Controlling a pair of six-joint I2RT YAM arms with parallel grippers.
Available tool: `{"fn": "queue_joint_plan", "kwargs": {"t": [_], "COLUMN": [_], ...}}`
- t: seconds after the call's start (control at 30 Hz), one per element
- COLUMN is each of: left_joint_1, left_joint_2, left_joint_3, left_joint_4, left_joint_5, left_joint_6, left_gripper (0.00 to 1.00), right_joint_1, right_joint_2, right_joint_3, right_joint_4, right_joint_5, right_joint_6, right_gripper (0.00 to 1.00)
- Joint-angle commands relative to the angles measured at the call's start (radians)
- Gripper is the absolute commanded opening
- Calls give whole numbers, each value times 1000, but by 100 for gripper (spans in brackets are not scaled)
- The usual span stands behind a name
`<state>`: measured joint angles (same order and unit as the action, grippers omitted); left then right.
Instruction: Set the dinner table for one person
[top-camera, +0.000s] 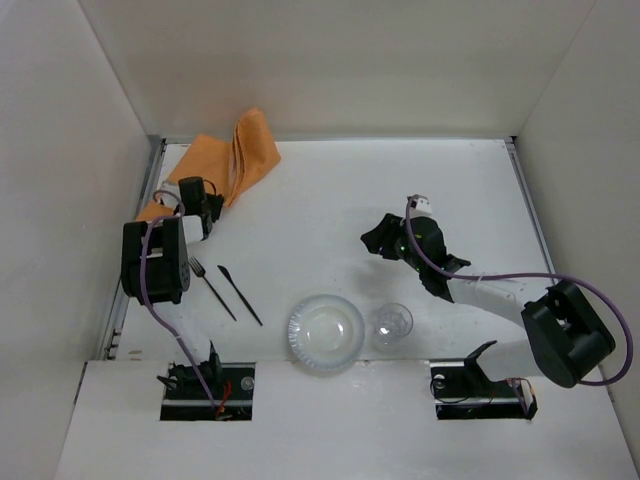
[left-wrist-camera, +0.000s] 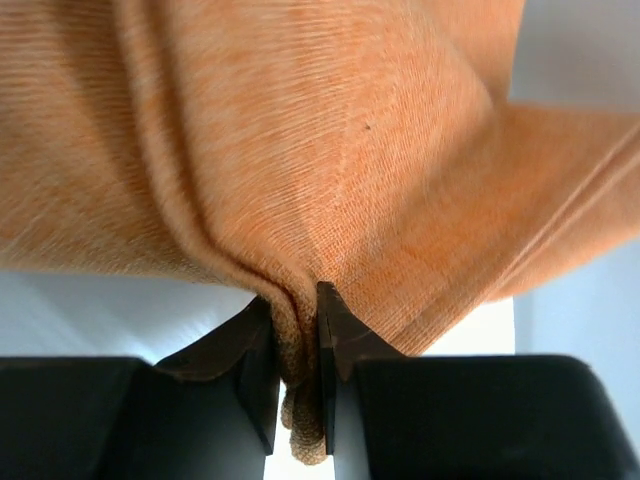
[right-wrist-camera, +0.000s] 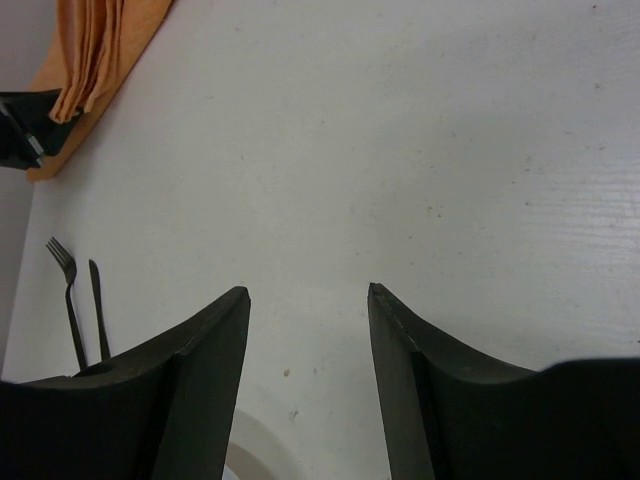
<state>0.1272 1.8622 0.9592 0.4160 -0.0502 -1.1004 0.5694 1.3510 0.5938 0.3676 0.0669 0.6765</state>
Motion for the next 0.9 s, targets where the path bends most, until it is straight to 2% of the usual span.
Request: {"fn": "queue_joint_plan", "kwargs": {"t": [0.0, 0.47, 0.63, 0.87], "left_joint_1": [-92, -442, -562, -679], "left_joint_2": [32, 178, 134, -3], "left_joint_3": [44, 111, 55, -33], "left_joint_4": [53, 168, 227, 257], "left_joint_5": [84, 73, 8, -129], "left_joint_6": [-19, -131, -176, -211], "left_gripper": [12, 10, 10, 21], "right_joint_1": [-3, -24, -26, -55], "right_joint_2": [-6, -43, -50, -70], "right_joint_3": [26, 4, 1, -15], "right_joint_4": [44, 45, 44, 50], "right_joint_5": [-6, 10, 13, 19], "right_joint_6": [-14, -6, -6, 1], "right_gripper": [56, 56, 59, 62]}}
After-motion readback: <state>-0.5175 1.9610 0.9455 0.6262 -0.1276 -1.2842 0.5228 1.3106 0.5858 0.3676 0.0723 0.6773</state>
